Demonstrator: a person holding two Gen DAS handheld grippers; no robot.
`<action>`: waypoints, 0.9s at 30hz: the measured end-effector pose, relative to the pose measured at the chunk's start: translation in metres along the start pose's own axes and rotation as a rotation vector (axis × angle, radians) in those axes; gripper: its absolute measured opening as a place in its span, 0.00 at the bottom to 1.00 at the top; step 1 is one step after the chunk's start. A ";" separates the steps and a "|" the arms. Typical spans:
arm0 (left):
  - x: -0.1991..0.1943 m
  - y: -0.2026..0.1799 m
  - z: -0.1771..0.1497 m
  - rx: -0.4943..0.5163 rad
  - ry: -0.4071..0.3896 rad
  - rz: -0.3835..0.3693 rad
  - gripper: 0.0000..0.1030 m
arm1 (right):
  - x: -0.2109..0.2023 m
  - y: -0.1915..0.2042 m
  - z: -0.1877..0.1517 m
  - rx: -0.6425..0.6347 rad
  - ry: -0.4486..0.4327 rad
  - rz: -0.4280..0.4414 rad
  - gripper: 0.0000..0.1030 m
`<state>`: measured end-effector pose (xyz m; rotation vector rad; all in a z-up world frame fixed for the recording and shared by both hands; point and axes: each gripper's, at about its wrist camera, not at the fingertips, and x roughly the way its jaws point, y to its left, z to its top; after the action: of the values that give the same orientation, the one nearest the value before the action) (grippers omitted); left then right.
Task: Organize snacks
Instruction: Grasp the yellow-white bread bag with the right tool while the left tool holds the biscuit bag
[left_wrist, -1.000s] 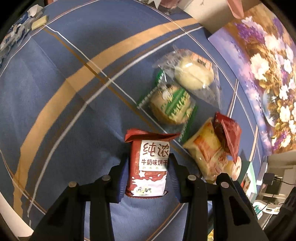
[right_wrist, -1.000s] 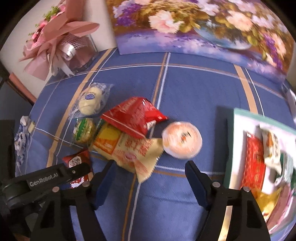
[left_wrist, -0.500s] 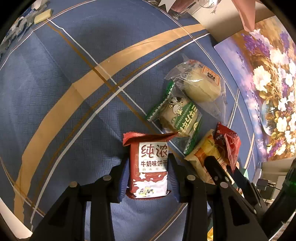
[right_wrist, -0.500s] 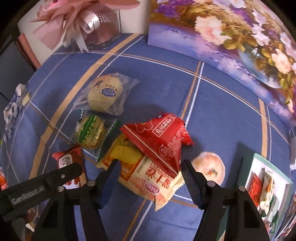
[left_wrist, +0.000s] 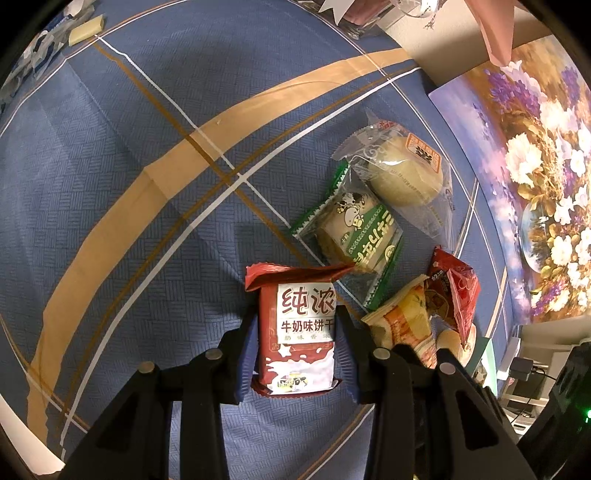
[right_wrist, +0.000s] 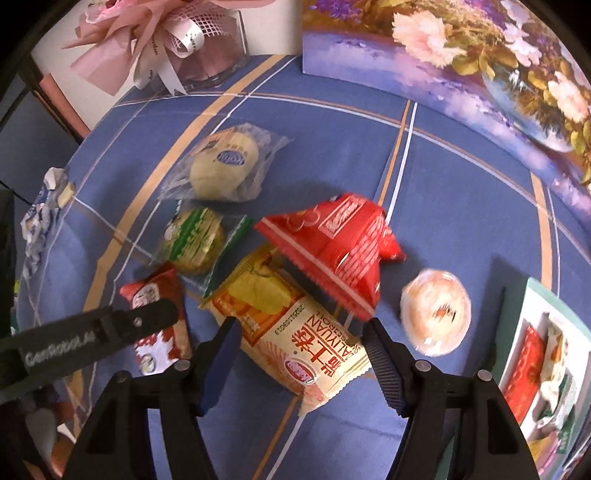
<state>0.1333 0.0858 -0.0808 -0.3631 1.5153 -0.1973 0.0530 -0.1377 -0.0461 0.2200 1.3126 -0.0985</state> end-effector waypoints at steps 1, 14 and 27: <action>0.000 -0.001 -0.001 0.002 0.000 0.001 0.40 | 0.000 0.002 -0.002 -0.005 0.004 0.003 0.69; 0.006 -0.008 -0.001 0.022 0.002 0.020 0.41 | 0.003 0.036 -0.017 -0.180 0.008 -0.083 0.70; 0.009 -0.018 -0.003 0.055 -0.009 0.049 0.41 | 0.020 0.035 -0.012 -0.133 0.054 -0.079 0.71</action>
<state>0.1323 0.0655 -0.0830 -0.2823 1.5051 -0.1978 0.0532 -0.0995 -0.0648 0.0580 1.3759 -0.0727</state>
